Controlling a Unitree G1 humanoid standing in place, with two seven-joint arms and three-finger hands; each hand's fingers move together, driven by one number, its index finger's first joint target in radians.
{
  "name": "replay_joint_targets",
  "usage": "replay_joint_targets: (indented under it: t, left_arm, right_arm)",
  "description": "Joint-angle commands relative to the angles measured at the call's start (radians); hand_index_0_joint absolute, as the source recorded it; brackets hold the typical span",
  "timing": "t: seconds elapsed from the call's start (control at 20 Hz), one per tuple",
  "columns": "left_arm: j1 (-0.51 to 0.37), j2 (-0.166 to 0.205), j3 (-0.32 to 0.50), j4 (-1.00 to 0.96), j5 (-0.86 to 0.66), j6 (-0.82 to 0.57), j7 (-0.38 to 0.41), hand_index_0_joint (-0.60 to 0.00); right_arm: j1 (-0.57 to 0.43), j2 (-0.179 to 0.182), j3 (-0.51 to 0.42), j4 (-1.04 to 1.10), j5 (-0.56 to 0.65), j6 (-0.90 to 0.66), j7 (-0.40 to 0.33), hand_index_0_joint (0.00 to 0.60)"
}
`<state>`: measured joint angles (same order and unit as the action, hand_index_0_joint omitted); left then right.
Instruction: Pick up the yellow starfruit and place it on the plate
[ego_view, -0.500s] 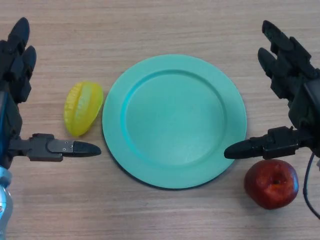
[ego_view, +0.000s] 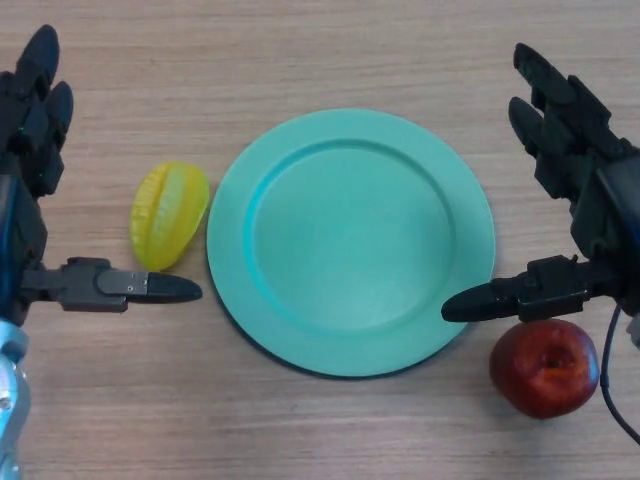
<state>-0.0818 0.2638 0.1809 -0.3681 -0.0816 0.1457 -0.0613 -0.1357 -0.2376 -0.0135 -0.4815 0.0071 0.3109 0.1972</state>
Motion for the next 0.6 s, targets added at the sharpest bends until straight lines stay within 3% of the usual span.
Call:
replay_joint_targets:
  t: [0.05, 0.35, 0.6]
  left_arm:
    - [-0.054, 0.045, 0.002, 0.057, 0.106, -0.195, 0.051, 0.000]
    - [-0.143, 0.070, -0.022, 0.362, 0.172, -0.282, 0.092, 0.000]
    - [-0.211, 0.062, -0.050, 0.507, 0.121, -0.300, 0.111, 0.000]
  right_arm:
    - [-0.009, -0.018, -0.038, -0.060, 0.023, -0.155, -0.006, 0.000]
    - [0.006, -0.018, -0.042, -0.067, 0.028, -0.145, 0.004, 0.000]
    - [0.018, -0.022, -0.056, -0.077, 0.042, -0.139, 0.008, 0.000]
